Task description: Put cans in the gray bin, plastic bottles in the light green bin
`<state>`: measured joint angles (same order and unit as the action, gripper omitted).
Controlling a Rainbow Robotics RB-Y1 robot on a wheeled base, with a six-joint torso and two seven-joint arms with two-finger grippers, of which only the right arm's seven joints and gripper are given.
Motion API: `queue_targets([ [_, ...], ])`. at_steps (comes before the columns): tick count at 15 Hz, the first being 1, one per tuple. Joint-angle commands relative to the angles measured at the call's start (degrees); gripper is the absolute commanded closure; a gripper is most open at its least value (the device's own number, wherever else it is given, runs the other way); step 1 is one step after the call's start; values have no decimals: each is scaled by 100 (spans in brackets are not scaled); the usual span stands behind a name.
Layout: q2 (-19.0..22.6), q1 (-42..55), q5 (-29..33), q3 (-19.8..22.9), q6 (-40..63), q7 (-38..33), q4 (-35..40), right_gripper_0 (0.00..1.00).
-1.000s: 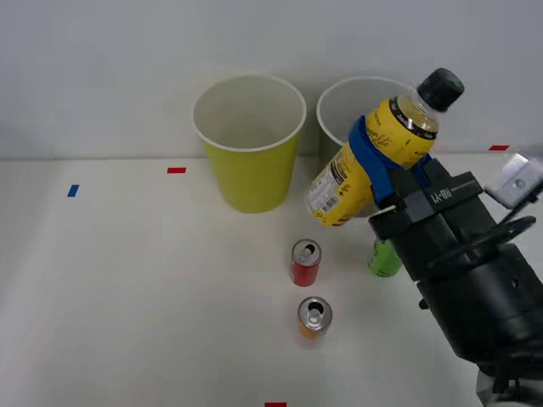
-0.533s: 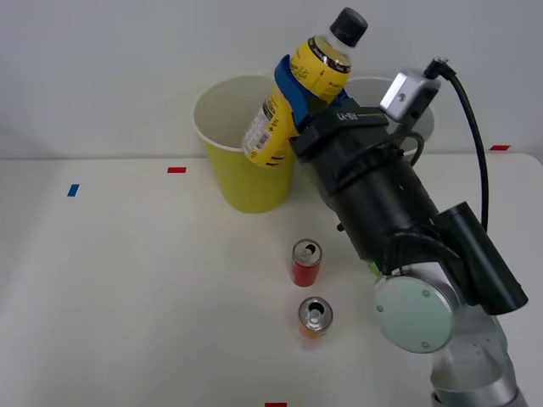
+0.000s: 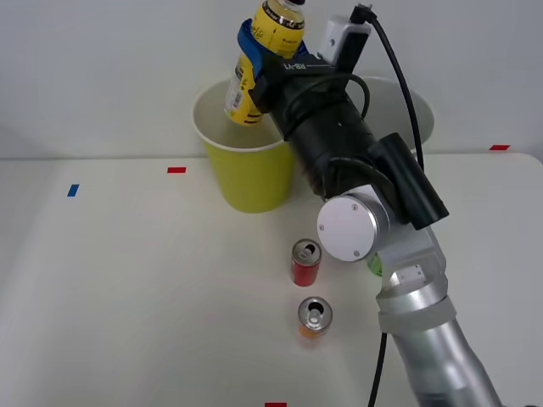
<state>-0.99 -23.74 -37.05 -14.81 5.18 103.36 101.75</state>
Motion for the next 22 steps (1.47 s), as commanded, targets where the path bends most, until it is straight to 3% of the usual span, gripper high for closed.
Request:
queue_targets([
  [1, -1, -580, 163, 277, 1, 123, -683, 100],
  [7, -1, -1256, 119, 391, 1, 88, -1561, 100],
  [16, -1, -1318, 40, 374, -34, 176, -1579, 99],
  [17, -1, -1318, 84, 356, -34, 211, -1579, 73],
  [18, -1, -1318, 119, 321, -43, 246, -1579, 33],
  [19, -1, -1318, 137, 286, -34, 255, -1579, 10],
  [20, -1, -1309, 137, 242, -43, 263, -1579, 0],
  [22, -1, -1309, 137, 215, -34, 263, -1579, 0],
])
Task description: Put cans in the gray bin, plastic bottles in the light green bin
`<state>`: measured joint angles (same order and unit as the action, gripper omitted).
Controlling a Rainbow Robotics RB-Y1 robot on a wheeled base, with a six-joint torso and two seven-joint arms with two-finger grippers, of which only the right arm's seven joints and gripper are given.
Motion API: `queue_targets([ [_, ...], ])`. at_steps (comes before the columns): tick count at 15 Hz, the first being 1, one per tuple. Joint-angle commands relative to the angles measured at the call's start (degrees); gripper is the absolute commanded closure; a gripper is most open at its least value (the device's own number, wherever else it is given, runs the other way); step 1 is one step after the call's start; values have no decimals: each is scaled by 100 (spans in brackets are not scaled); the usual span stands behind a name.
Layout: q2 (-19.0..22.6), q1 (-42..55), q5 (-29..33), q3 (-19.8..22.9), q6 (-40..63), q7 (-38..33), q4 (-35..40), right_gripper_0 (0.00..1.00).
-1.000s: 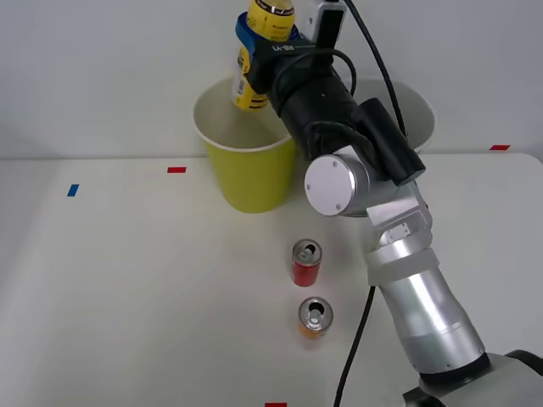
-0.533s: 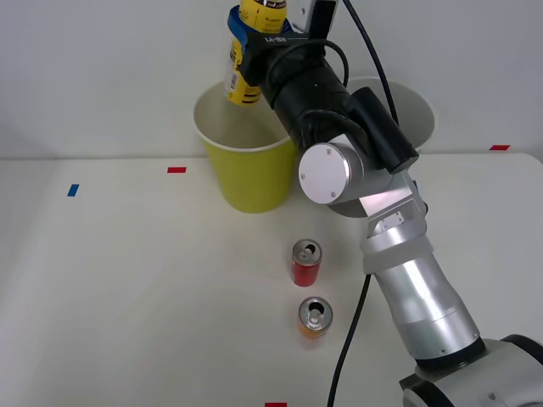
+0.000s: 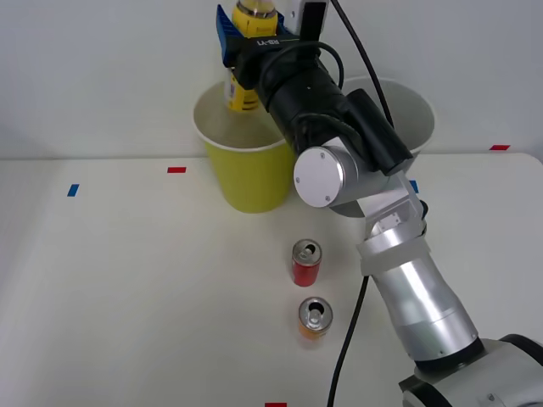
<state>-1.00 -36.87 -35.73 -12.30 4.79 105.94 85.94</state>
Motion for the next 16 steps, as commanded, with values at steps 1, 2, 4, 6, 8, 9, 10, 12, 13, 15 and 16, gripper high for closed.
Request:
queue_targets([
  [1, 0, -4, 5, -44, -4, -3, 2, 0],
  [2, 0, -4, -4, -53, -4, -12, 2, 0],
  [4, 0, -4, -22, -62, -4, -12, 2, 0],
  [6, 0, 5, -22, -62, -13, -12, 2, 0],
  [8, 0, 5, -22, -62, -22, -12, 2, 0],
  [9, 0, 5, -22, -62, -22, -12, 2, 0],
  [10, 0, 5, -22, -62, -57, 6, 2, 0],
  [12, 0, 5, -22, -62, -74, -3, 2, 0],
  [13, 0, 5, -30, -62, -74, 6, 2, 0],
  [15, 0, 5, -30, -62, -83, 6, 2, 0],
  [16, 0, 14, -30, -71, -109, 14, 2, 0],
])
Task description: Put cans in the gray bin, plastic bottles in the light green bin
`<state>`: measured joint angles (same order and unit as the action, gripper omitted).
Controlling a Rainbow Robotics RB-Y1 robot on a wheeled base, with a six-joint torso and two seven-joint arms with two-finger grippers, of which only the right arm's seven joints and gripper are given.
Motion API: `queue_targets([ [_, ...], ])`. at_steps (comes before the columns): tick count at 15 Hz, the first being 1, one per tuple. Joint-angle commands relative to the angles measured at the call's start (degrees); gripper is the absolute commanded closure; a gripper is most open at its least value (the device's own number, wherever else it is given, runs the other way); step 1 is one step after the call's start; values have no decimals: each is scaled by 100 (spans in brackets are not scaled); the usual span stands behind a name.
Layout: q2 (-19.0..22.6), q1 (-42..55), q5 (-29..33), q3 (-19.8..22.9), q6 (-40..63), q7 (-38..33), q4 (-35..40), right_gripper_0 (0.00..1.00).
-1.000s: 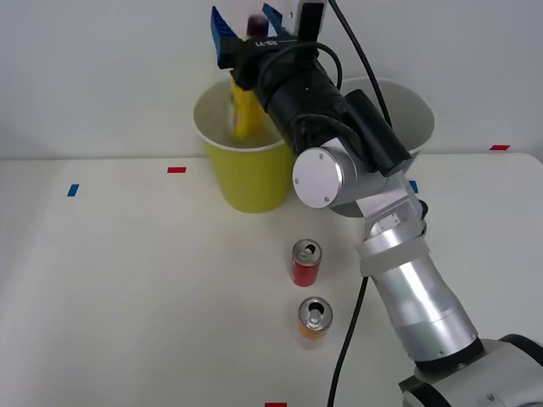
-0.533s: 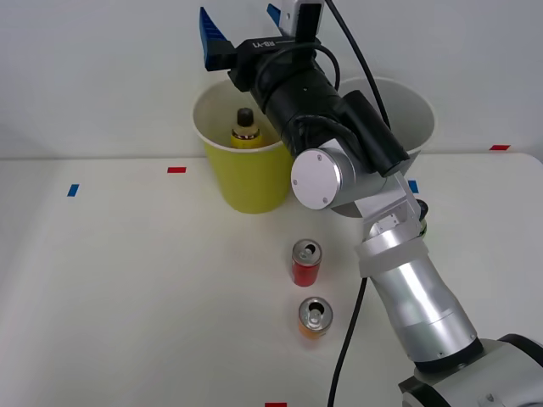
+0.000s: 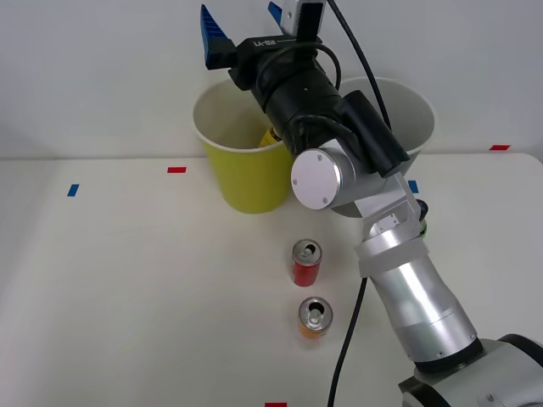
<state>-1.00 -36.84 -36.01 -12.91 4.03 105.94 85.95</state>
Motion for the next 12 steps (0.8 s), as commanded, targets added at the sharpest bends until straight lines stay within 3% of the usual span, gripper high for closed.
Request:
queue_targets([
  [1, 0, 10, 7, -71, -166, 40, 10, 0],
  [3, 48, 124, 15, -308, -561, 58, 80, 0],
  [6, 566, 819, -64, -633, -623, -12, 933, 0],
  [12, 1208, 2787, -152, -686, -930, -91, 2690, 0],
])
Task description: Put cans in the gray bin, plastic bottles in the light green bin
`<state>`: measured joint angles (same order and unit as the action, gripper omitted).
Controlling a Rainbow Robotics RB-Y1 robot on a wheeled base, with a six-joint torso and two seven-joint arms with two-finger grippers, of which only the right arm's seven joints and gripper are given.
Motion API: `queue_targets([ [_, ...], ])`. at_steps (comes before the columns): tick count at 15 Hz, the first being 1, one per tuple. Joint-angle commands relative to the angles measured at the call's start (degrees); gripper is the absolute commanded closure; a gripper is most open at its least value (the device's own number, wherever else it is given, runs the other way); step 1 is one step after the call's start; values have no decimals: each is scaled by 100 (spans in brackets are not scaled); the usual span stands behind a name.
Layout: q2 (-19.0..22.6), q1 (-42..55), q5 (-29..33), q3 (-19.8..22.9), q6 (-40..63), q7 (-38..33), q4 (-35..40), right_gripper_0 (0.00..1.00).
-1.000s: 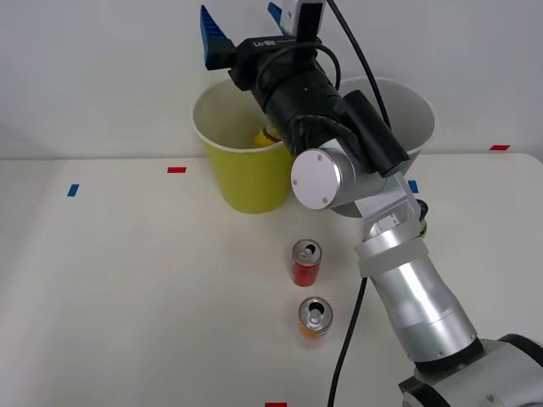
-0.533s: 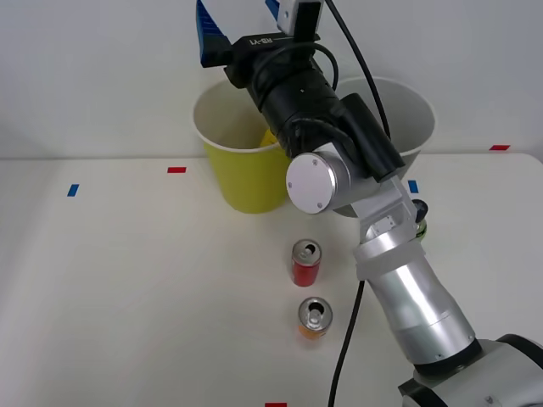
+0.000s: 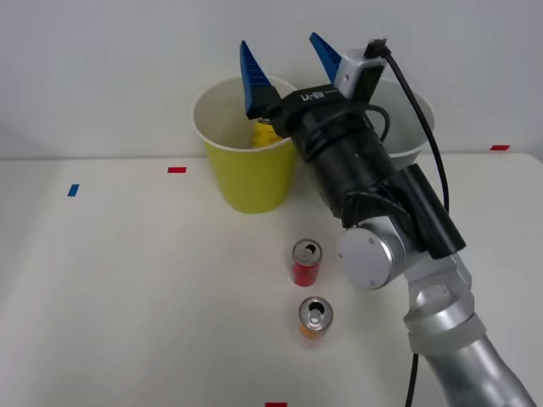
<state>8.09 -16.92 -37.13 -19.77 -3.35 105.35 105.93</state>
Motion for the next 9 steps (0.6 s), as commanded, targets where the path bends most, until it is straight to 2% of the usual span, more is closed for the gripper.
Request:
queue_targets([
  [1, 448, 1261, -49, 17, -262, -33, 1061, 0],
  [5, 984, 2966, 21, 237, -280, 29, 2379, 0],
  [9, 1476, 4478, 74, 633, -368, 82, 3320, 0],
])
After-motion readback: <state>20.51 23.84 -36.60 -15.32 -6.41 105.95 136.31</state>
